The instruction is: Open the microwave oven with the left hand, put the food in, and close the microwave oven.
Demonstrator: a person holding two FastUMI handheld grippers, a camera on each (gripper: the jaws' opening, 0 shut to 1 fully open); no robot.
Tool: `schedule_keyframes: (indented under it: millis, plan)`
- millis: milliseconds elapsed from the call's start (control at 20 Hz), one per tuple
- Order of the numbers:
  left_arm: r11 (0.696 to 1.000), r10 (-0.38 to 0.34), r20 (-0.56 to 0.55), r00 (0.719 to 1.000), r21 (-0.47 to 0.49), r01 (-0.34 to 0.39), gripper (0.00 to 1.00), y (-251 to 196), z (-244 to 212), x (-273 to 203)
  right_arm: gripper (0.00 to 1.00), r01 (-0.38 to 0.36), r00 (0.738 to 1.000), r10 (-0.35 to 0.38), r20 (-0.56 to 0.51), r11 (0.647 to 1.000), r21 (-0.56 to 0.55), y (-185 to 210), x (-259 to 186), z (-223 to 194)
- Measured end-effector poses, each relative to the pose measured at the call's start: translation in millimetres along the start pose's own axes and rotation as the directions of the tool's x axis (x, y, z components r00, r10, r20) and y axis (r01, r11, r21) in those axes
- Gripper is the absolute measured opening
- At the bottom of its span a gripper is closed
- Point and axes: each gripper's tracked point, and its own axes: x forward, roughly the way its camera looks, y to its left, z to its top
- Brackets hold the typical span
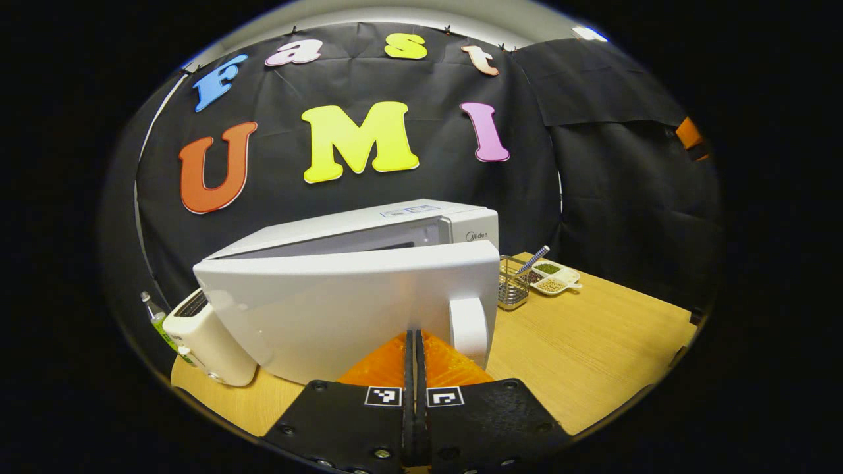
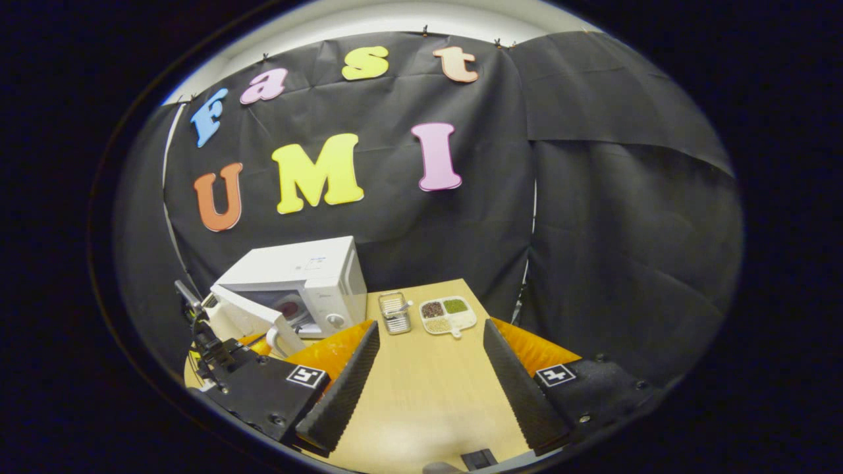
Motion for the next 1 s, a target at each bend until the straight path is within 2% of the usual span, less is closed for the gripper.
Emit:
schedule_keyframes:
  millis: [50, 100, 200, 250, 300, 350, 400, 450, 500, 550, 600, 650, 700, 850, 1000]
  plan:
    - [1.0, -0.004, -0.011, 1.0, -0.001, 0.004, 0.0, -1, -2, 10, 1.0, 0.006, 1.0, -0.006, -0.002, 1.0, 0.002, -2, 1, 0]
    - [1.0, -0.004, -0.016, 1.0, 0.001, 0.004, 0.0, 0, -2, 18, 0.92, 0.018, 1.0, -0.018, -0.004, 1.0, 0.001, -5, 3, 0]
    - [1.0, -0.001, -0.012, 1.0, -0.008, 0.001, 0.0, 3, 2, 35, 0.92, 0.037, 0.999, -0.037, -0.011, 0.999, 0.005, -12, 7, -1]
    - [1.0, -0.001, -0.007, 1.0, -0.015, 0.001, 0.0, 3, 5, 43, 1.0, 0.045, 0.999, -0.045, -0.015, 0.999, 0.011, -14, 8, 0]
    - [1.0, -0.001, -0.005, 1.0, -0.021, 0.001, 0.0, 4, 8, 49, 0.92, 0.053, 0.998, -0.052, -0.021, 0.999, 0.015, -18, 9, 0]
    - [1.0, 0.0, -0.002, 1.0, -0.025, 0.0, 0.0, 5, 10, 55, 0.92, 0.061, 0.998, -0.061, -0.023, 0.998, 0.014, -20, 12, -1]
    - [1.0, 0.001, 0.0, 1.0, -0.031, -0.001, 0.0, 4, 12, 62, 1.0, 0.069, 0.997, -0.069, -0.028, 0.998, 0.01, -23, 14, -1]
    - [0.999, 0.002, 0.003, 1.0, -0.039, -0.001, 0.0, 4, 13, 68, 0.92, 0.074, 0.997, -0.074, -0.029, 0.997, 0.008, -24, 15, 0]
    - [0.999, 0.003, 0.003, 1.0, -0.047, -0.003, 0.0, 4, 15, 73, 1.0, 0.08, 0.996, -0.079, -0.035, 0.997, 0.004, -25, 17, 0]
    - [0.998, 0.001, -0.008, 1.0, -0.058, -0.001, 0.0, 2, 14, 76, 1.0, 0.079, 0.996, -0.079, -0.039, 0.997, 0.004, -24, 19, -1]
    - [0.998, -0.003, -0.007, 1.0, -0.061, 0.003, 0.0, -2, 12, 80, 0.92, 0.079, 0.996, -0.079, -0.045, 0.997, 0.004, -23, 22, -1]
    - [0.999, 0.005, -0.009, 1.0, -0.053, -0.006, 0.0, -3, 14, 78, 0.92, 0.076, 0.996, -0.076, -0.05, 0.997, 0.003, -20, 26, -1]
    - [0.999, 0.01, 0.01, 1.0, -0.048, -0.01, 0.0, -3, 14, 85, 1.0, 0.07, 0.996, -0.07, -0.049, 0.998, -0.003, -17, 28, 1]
    - [0.991, 0.006, 0.003, 1.0, -0.132, -0.005, 0.0, -3, 13, 91, 1.0, 0.054, 0.997, -0.056, -0.044, 0.998, -0.031, -6, 33, 8]
    - [0.991, 0.0, 0.003, 1.0, -0.13, 0.0, 0.0, -5, 14, 89, 1.0, 0.038, 0.998, -0.039, -0.043, 0.999, -0.032, 2, 34, 8]
